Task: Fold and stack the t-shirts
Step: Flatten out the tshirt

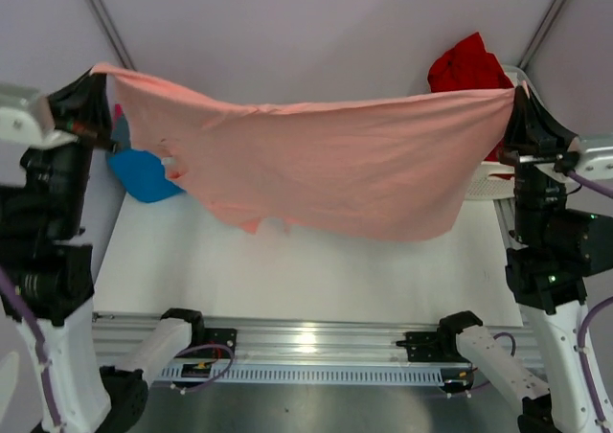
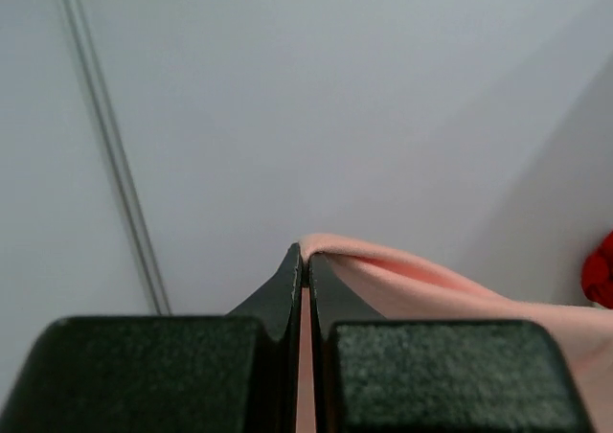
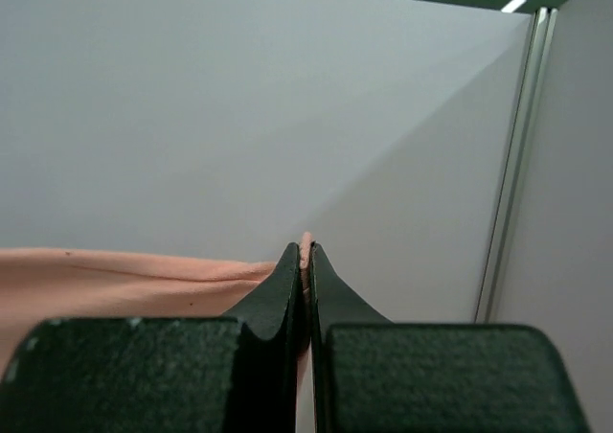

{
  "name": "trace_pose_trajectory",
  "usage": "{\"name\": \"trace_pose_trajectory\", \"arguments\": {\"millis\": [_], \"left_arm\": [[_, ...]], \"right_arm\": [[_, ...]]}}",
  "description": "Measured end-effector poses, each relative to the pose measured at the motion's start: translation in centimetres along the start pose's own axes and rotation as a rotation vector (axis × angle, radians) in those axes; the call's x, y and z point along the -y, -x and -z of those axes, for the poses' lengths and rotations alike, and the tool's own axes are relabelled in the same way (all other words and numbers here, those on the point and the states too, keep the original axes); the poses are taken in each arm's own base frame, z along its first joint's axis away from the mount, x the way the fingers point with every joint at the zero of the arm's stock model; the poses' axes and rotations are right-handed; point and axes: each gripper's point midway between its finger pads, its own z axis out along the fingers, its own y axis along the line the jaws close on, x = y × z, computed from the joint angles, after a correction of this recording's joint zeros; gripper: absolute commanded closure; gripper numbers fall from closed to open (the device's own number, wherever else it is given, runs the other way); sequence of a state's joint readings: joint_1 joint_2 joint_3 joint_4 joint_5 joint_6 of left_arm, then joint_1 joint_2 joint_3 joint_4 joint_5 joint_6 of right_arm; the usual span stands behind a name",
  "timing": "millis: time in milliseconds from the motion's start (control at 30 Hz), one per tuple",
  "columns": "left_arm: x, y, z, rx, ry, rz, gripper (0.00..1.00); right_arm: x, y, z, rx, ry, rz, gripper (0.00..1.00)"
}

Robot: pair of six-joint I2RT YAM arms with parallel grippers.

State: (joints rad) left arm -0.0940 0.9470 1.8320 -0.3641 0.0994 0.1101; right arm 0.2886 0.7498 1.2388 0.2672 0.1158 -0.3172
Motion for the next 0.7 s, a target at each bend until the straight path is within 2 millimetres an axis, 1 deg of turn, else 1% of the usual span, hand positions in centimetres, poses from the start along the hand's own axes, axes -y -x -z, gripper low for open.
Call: {"name": "trace_pose_trajectory", "arguments": {"millis": [67,133,200,233,267,333,367,400,467,533,600,667,700], "left_arm": [[-0.2,1.4,3.6,0.060,0.027,-0.027,1.00],[0.0,2.2,8.0,0.115,0.036,-0.050,1.00],[0.4,4.3,12.0,0.213,0.038,-0.071,1.00],[0.6,5.2,13.4,0.256,0.030,-0.082,1.00],[1.0,5.8,14.5,0.287,0.017,-0.088,1.00],[1.5,6.0,14.9,0.308,-0.011,-0.095,1.00],[1.6,5.6,14.6,0.302,-0.018,-0.095,1.00],[1.5,4.8,14.0,0.278,-0.011,-0.092,1.00],[0.8,2.0,11.6,0.179,0.017,-0.081,1.00],[-0.4,-1.1,7.4,0.068,0.065,-0.070,1.00],[-1.5,-4.7,2.5,-0.046,0.107,-0.063,1.00],[-1.9,-9.4,-2.6,-0.161,0.117,-0.054,1.00],[-1.9,-12.0,-4.8,-0.214,0.117,-0.044,1.00]], "right_arm": [[0.0,1.3,1.3,0.017,0.017,-0.003,1.00],[0.2,2.6,2.6,0.036,0.023,-0.002,1.00],[1.2,4.7,4.3,0.083,0.009,-0.001,1.00],[1.7,5.6,5.0,0.107,-0.004,0.001,1.00],[2.3,6.4,5.5,0.133,-0.022,0.003,1.00],[3.1,7.0,6.1,0.160,-0.055,0.010,1.00],[3.3,6.8,6.1,0.163,-0.070,0.019,1.00],[3.3,6.0,6.0,0.150,-0.083,0.031,1.00],[2.9,3.3,5.4,0.097,-0.102,0.068,1.00],[1.9,-0.3,4.4,0.025,-0.108,0.114,1.00],[0.7,-4.5,2.9,-0.058,-0.112,0.167,1.00],[-0.4,-8.6,1.8,-0.134,-0.107,0.211,1.00],[-0.6,-11.4,1.3,-0.184,-0.111,0.238,1.00]]}}
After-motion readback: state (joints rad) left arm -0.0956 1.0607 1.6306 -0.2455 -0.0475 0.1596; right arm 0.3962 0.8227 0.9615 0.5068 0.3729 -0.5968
